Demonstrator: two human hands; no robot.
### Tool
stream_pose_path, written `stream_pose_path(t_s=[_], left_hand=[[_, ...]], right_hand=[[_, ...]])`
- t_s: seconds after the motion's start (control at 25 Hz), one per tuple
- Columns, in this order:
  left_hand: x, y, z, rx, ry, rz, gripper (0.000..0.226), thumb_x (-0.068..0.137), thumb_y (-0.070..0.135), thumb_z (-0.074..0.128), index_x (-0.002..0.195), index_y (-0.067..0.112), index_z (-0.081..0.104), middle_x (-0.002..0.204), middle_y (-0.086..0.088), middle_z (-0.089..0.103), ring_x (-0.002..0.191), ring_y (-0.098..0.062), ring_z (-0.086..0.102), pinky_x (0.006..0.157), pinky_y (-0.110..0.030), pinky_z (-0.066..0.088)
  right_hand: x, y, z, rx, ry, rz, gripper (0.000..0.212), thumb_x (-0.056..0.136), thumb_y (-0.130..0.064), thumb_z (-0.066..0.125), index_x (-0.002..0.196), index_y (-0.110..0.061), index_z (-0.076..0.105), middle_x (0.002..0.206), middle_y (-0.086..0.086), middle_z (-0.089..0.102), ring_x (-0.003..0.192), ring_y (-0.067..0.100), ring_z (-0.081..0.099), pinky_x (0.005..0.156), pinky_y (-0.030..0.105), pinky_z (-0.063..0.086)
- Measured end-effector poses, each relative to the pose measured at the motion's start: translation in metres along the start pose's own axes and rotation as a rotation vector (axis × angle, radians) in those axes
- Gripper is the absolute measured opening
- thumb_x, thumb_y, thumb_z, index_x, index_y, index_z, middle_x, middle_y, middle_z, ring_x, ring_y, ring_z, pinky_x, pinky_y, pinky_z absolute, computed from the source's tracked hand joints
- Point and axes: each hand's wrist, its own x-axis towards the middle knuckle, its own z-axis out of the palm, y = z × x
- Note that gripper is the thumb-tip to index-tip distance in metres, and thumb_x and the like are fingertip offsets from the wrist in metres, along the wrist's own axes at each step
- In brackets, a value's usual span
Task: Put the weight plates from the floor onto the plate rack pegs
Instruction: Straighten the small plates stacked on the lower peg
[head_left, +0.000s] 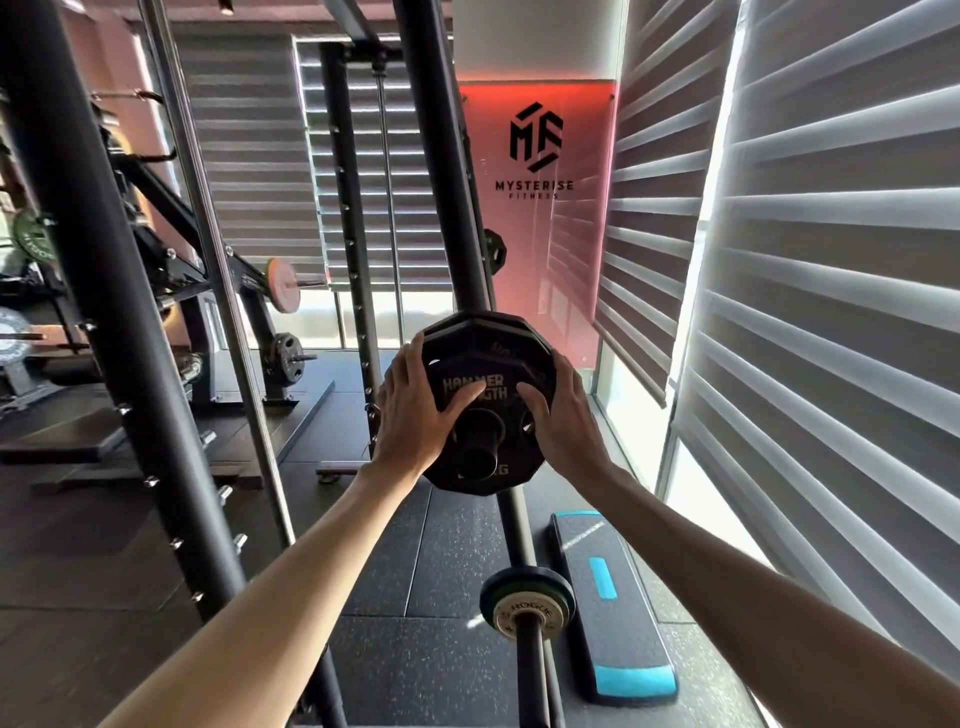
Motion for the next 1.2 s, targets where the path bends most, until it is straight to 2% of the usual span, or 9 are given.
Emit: stream_pose_path(t_s=[0.12, 0.24, 0.36, 0.52, 0.72, 0.92, 1.08, 1.2], left_hand=[[0.001, -0.001, 0.002, -0.009, 0.024, -0.011, 0.093, 0.081, 0.072, 0.053, 0.151, 0.019, 0.021, 0.148, -0.004, 0.037, 0.137, -0.021, 0.035, 0.115, -0.052, 0.030], [0.002, -0.003, 0.004, -0.016, 0.038, -0.013, 0.092, 0.080, 0.072, 0.054, 0.148, 0.018, 0.024, 0.145, -0.002, 0.040, 0.135, -0.020, 0.038, 0.112, -0.053, 0.033], [0.003, -0.009, 0.008, 0.003, 0.062, 0.020, 0.091, 0.082, 0.073, 0.051, 0.149, 0.017, 0.023, 0.152, -0.005, 0.034, 0.141, -0.022, 0.033, 0.114, -0.055, 0.030], [0.007, -0.021, 0.018, 0.120, 0.127, 0.155, 0.090, 0.088, 0.068, 0.050, 0.154, 0.013, 0.023, 0.163, -0.007, 0.019, 0.151, -0.021, 0.018, 0.120, -0.052, 0.023], [0.020, -0.034, 0.036, 0.168, 0.296, 0.253, 0.083, 0.090, 0.065, 0.054, 0.150, 0.011, 0.038, 0.159, -0.007, 0.032, 0.145, -0.021, 0.035, 0.110, -0.046, 0.040], [0.036, -0.048, 0.052, 0.173, 0.344, 0.287, 0.081, 0.089, 0.063, 0.059, 0.148, 0.010, 0.042, 0.156, -0.007, 0.037, 0.142, -0.021, 0.039, 0.107, -0.044, 0.043], [0.042, -0.051, 0.056, 0.191, 0.319, 0.238, 0.081, 0.089, 0.067, 0.053, 0.149, 0.012, 0.041, 0.153, -0.007, 0.041, 0.139, -0.021, 0.043, 0.104, -0.043, 0.047], [0.040, -0.046, 0.049, 0.198, 0.256, 0.217, 0.081, 0.091, 0.068, 0.048, 0.150, 0.014, 0.038, 0.152, -0.007, 0.040, 0.139, -0.021, 0.041, 0.106, -0.043, 0.045]], right_hand=[[0.003, 0.006, 0.003, -0.017, 0.006, -0.012, 0.073, 0.095, -0.063, 0.040, 0.154, -0.022, 0.022, 0.151, 0.006, 0.039, 0.138, 0.026, 0.041, 0.109, 0.051, 0.041], [0.004, 0.011, 0.008, -0.033, 0.024, 0.011, 0.087, 0.089, -0.079, 0.027, 0.156, -0.025, 0.015, 0.158, 0.006, 0.029, 0.145, 0.027, 0.032, 0.111, 0.054, 0.039], [0.000, 0.013, 0.013, -0.037, 0.084, -0.032, 0.083, 0.093, -0.074, 0.026, 0.157, -0.023, 0.012, 0.160, 0.004, 0.025, 0.147, 0.023, 0.029, 0.113, 0.051, 0.039], [0.000, 0.020, 0.021, -0.027, 0.211, -0.118, 0.072, 0.098, -0.063, 0.032, 0.154, -0.019, 0.025, 0.155, 0.006, 0.037, 0.143, 0.022, 0.038, 0.109, 0.049, 0.043], [0.017, 0.033, 0.034, -0.028, 0.323, -0.169, 0.064, 0.098, -0.053, 0.041, 0.149, -0.015, 0.037, 0.149, 0.006, 0.046, 0.136, 0.024, 0.046, 0.104, 0.047, 0.047], [0.034, 0.045, 0.040, -0.048, 0.335, -0.204, 0.061, 0.098, -0.047, 0.044, 0.149, -0.013, 0.039, 0.146, 0.005, 0.047, 0.132, 0.022, 0.050, 0.100, 0.035, 0.049], [0.043, 0.047, 0.039, -0.099, 0.277, -0.202, 0.062, 0.099, -0.051, 0.038, 0.150, -0.015, 0.035, 0.146, 0.002, 0.045, 0.129, 0.022, 0.050, 0.092, 0.037, 0.051], [0.042, 0.042, 0.033, -0.111, 0.228, -0.195, 0.063, 0.098, -0.053, 0.038, 0.150, -0.018, 0.031, 0.147, 0.000, 0.041, 0.131, 0.021, 0.048, 0.094, 0.042, 0.053]])
